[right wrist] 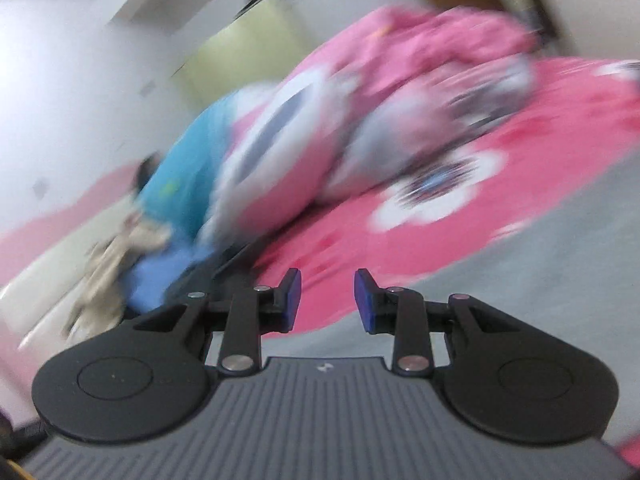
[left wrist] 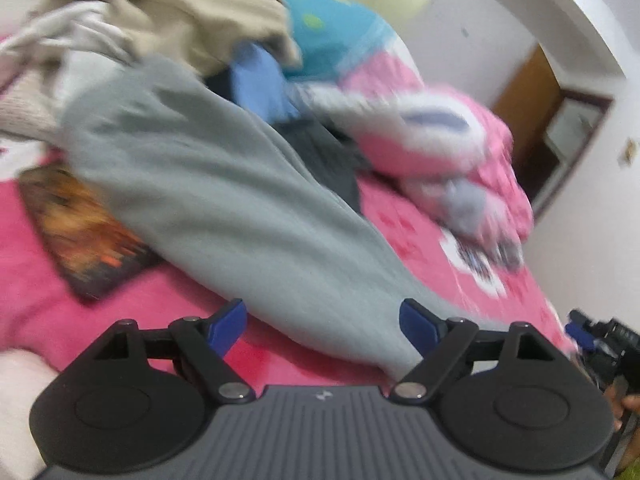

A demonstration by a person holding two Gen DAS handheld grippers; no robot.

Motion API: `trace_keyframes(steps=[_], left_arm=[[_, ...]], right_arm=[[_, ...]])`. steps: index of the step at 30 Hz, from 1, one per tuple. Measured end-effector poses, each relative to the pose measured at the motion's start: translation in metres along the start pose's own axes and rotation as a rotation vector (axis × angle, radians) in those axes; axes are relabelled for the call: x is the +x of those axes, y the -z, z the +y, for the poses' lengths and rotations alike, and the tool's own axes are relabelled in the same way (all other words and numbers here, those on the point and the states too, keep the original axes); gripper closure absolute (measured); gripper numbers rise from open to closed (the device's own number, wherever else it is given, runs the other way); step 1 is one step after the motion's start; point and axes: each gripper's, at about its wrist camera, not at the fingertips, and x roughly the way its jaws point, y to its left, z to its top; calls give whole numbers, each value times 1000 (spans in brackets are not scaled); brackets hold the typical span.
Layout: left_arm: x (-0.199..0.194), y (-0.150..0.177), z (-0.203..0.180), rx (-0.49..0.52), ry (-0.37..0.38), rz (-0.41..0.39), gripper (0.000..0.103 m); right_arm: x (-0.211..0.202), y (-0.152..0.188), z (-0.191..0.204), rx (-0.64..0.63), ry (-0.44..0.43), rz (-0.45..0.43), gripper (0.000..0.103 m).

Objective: Fold clothes

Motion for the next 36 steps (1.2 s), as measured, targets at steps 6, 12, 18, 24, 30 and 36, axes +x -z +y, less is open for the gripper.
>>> trace_keyframes(steps=[6, 12, 18, 24, 30, 36], left_arm=[[-4, -16, 35, -75, 6, -73, 18], [3, -8, 39, -52, 43, -70, 18], [12, 15, 51, -32, 94, -28, 18], [22, 22, 65, -46, 138, -14, 18], [30, 25, 74, -44, 174, -29, 18], [29, 28, 74, -18, 185, -44, 17]], right_arm=[[75, 2, 142, -393, -327, 184, 52], [164, 26, 275, -781, -581, 302, 44], [236, 87, 365, -1089, -675, 357, 44], [284, 112, 379, -1055, -675, 465, 98], [271, 87, 361, -905, -685, 416, 102], [303, 90, 355, -948, -544, 450, 100]])
